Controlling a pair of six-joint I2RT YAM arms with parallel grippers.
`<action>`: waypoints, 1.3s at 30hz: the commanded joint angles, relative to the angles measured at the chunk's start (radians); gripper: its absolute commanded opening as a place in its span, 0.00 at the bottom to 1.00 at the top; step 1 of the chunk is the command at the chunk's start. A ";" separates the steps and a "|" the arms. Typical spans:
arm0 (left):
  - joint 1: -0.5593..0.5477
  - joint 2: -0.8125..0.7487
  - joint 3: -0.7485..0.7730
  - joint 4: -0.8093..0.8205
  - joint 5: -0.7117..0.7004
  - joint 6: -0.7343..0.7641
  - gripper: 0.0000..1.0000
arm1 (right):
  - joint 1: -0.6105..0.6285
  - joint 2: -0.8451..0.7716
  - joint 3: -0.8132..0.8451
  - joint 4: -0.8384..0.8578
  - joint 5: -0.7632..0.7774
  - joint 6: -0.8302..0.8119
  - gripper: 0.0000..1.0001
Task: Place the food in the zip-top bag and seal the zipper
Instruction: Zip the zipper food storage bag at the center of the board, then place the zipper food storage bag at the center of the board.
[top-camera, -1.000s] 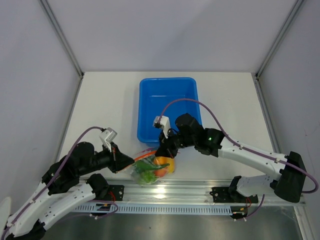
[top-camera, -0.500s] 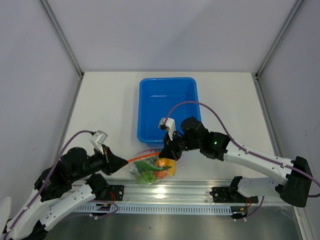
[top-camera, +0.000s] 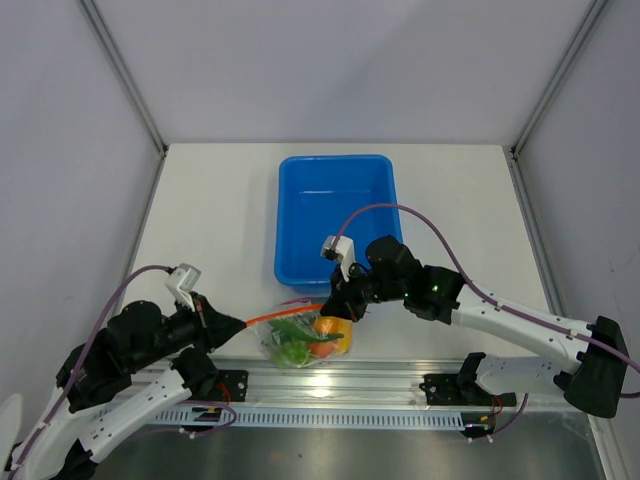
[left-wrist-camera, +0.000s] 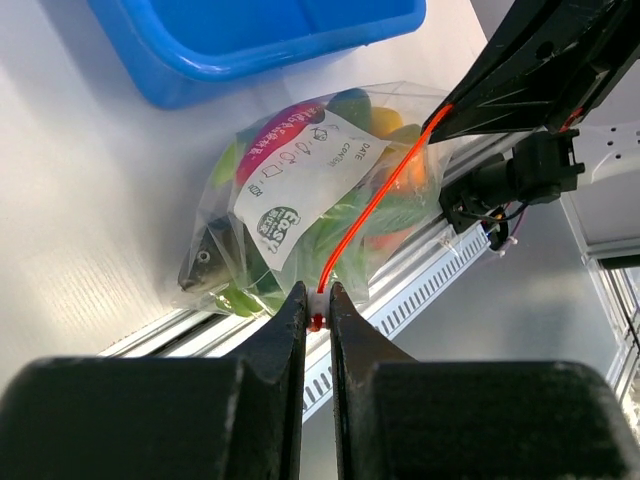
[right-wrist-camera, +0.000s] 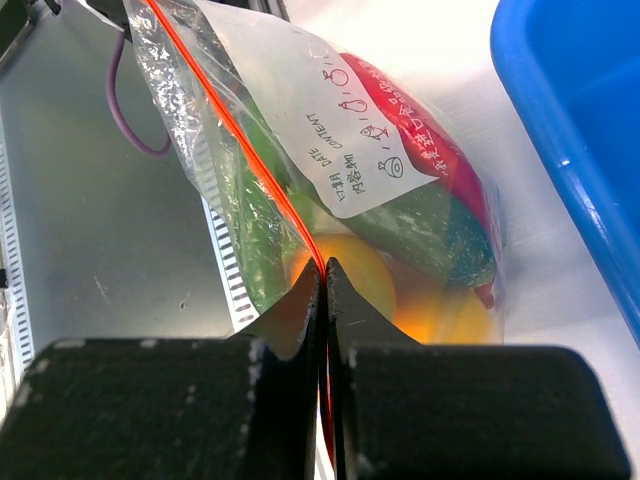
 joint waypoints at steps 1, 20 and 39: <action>-0.001 -0.026 0.040 -0.041 -0.056 -0.029 0.13 | -0.009 -0.041 -0.006 -0.021 0.031 -0.001 0.00; -0.003 -0.012 0.058 0.005 -0.022 -0.017 0.81 | 0.085 -0.038 0.050 -0.033 0.056 0.041 0.00; -0.001 -0.124 0.138 0.125 -0.162 -0.019 0.99 | 0.099 0.123 0.305 0.007 -0.021 0.036 0.00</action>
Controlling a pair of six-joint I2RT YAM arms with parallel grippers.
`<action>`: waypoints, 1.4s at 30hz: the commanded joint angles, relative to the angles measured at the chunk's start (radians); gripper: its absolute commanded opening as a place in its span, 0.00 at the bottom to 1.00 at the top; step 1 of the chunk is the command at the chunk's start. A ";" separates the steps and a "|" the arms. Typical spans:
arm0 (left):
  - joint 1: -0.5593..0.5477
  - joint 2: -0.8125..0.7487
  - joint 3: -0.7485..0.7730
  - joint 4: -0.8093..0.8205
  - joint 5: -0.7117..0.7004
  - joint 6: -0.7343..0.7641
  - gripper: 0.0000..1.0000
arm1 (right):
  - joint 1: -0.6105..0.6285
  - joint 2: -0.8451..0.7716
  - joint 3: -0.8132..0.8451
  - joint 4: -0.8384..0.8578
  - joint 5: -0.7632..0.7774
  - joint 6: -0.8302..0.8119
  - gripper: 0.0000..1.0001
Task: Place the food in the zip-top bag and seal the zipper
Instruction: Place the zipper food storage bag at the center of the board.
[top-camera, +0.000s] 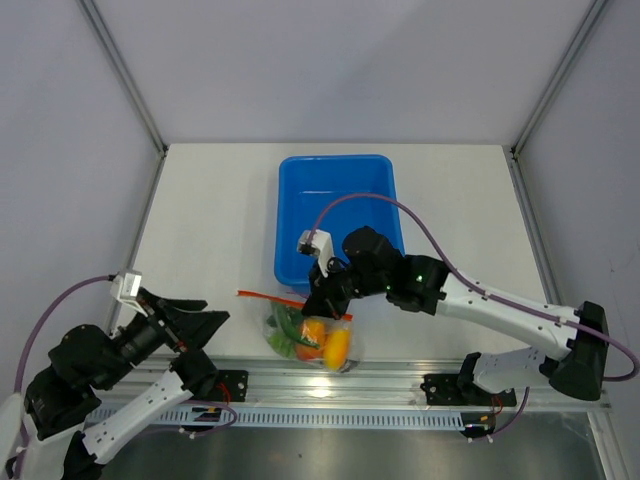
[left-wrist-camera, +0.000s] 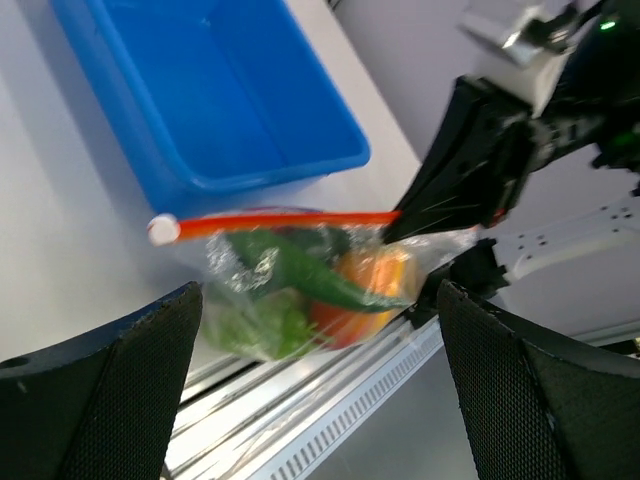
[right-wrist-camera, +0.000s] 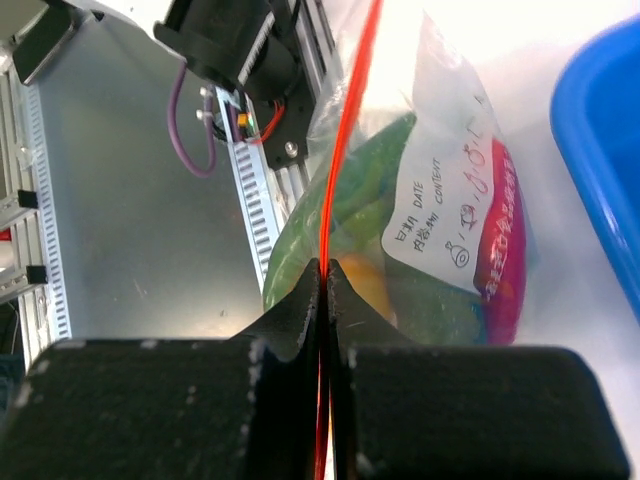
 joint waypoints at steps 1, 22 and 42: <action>-0.003 -0.006 0.032 0.103 0.001 0.016 1.00 | 0.011 0.046 0.113 0.136 -0.055 0.006 0.00; -0.001 -0.055 0.070 0.242 -0.154 0.129 1.00 | 0.006 0.680 0.587 0.593 -0.265 0.138 0.00; -0.001 0.161 0.099 0.194 -0.495 0.230 0.99 | -0.185 1.214 1.125 0.622 -0.449 0.396 0.00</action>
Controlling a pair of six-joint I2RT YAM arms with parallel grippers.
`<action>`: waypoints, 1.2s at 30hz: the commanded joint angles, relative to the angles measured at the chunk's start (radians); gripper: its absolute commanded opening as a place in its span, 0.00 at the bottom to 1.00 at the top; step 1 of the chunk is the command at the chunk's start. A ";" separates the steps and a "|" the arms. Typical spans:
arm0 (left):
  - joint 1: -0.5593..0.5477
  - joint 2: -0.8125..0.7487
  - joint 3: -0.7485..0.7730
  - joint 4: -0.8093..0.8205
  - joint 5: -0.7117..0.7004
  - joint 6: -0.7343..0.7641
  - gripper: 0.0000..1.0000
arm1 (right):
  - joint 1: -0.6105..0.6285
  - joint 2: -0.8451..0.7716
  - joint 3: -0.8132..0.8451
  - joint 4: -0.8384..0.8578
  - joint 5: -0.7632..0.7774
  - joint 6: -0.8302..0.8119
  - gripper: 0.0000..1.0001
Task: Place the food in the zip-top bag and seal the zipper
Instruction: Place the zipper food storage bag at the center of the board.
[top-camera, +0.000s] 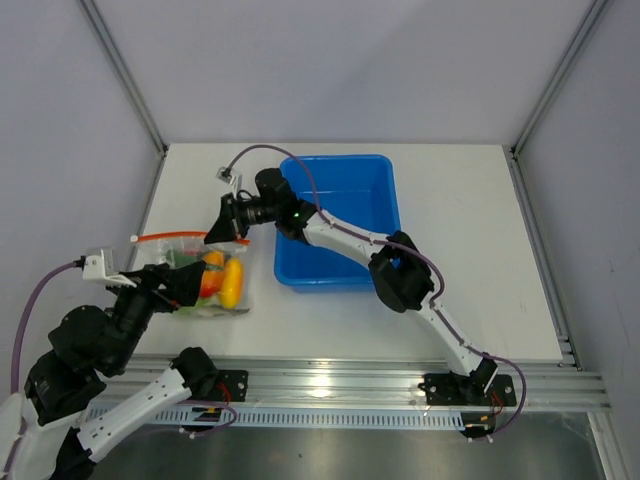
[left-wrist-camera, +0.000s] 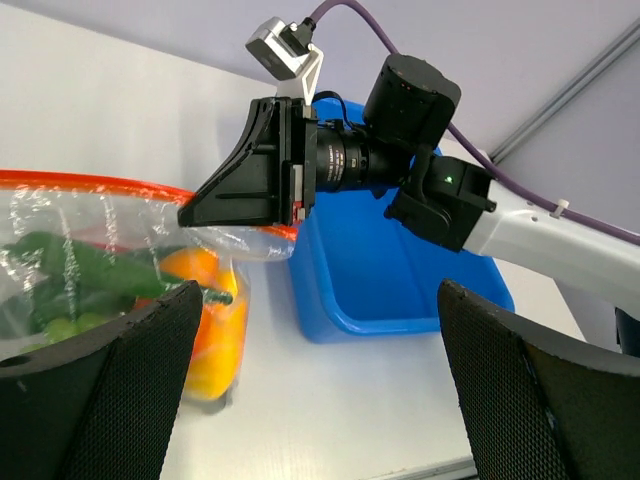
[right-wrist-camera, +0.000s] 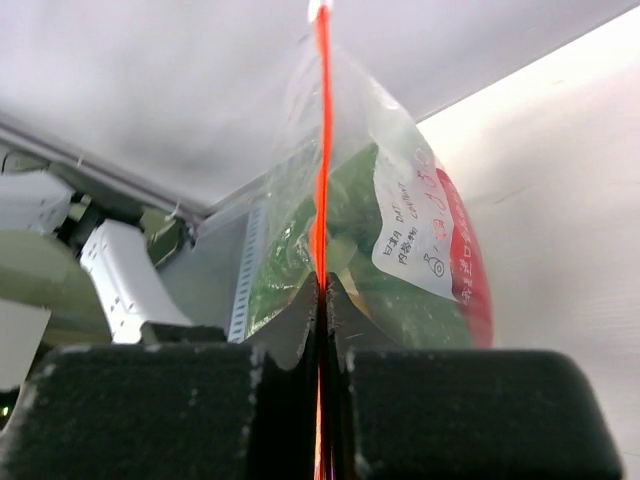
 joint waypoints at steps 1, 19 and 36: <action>-0.001 0.023 0.010 0.069 -0.024 0.081 0.99 | -0.023 0.036 0.126 0.024 -0.015 0.032 0.00; -0.001 0.008 -0.019 0.036 -0.042 0.042 1.00 | -0.035 0.112 0.213 -0.253 0.146 -0.161 0.00; -0.001 -0.013 -0.025 -0.021 -0.026 -0.007 0.99 | -0.020 0.178 0.373 -0.447 0.489 -0.269 0.27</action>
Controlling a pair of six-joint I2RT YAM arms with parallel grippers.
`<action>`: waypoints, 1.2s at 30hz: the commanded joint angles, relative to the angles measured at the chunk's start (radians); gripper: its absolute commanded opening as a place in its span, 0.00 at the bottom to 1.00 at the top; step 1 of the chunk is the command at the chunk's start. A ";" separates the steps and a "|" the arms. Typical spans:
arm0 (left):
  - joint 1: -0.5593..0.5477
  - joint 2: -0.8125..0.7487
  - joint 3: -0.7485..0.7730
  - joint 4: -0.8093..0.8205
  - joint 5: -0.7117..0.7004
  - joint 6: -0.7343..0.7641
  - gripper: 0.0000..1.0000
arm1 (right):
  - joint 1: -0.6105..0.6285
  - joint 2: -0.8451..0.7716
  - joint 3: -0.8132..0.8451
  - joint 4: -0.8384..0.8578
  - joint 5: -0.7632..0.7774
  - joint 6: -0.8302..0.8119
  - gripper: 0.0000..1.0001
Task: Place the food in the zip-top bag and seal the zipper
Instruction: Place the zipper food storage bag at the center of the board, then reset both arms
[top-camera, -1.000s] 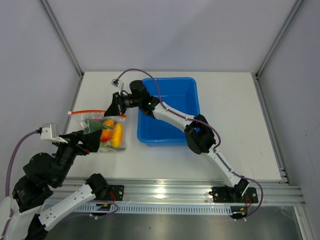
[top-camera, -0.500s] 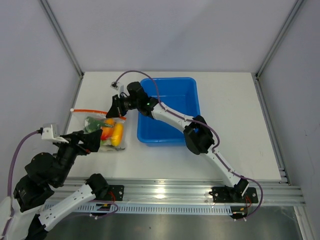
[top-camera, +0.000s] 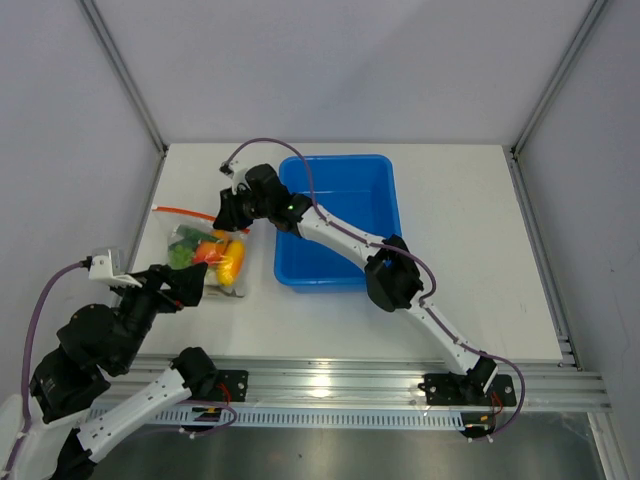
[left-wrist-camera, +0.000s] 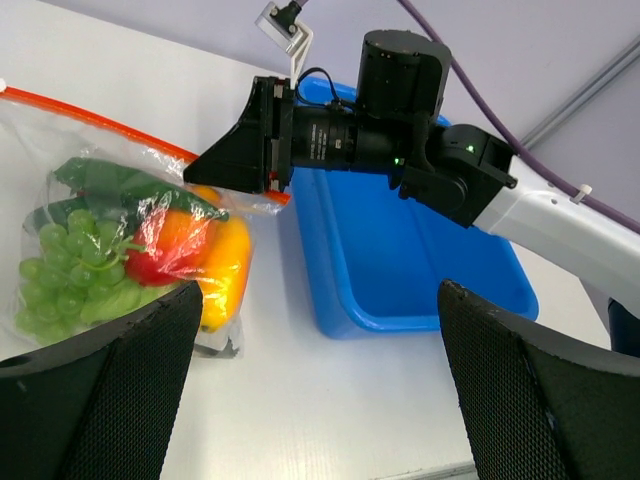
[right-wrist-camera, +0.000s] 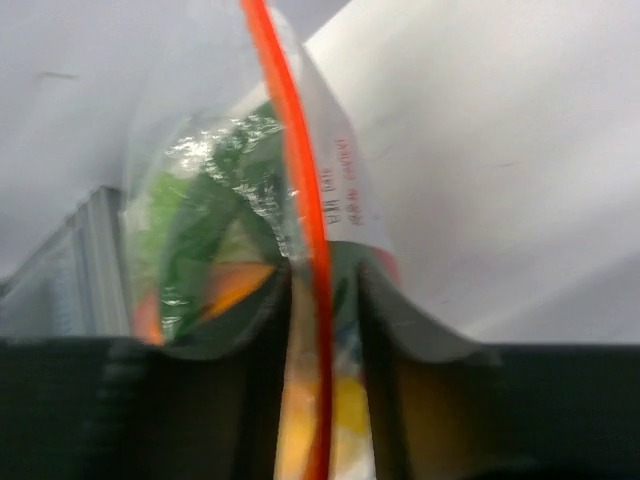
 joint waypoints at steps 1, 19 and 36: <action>-0.001 -0.020 0.006 -0.027 -0.004 -0.023 0.99 | -0.002 0.052 0.100 -0.063 0.110 -0.041 0.39; -0.001 -0.040 0.022 -0.099 0.008 -0.085 0.99 | -0.067 -0.129 0.178 -0.132 0.296 -0.165 0.99; -0.003 0.096 -0.081 -0.091 0.183 -0.220 1.00 | 0.019 -0.659 -0.464 -0.195 0.526 -0.162 0.99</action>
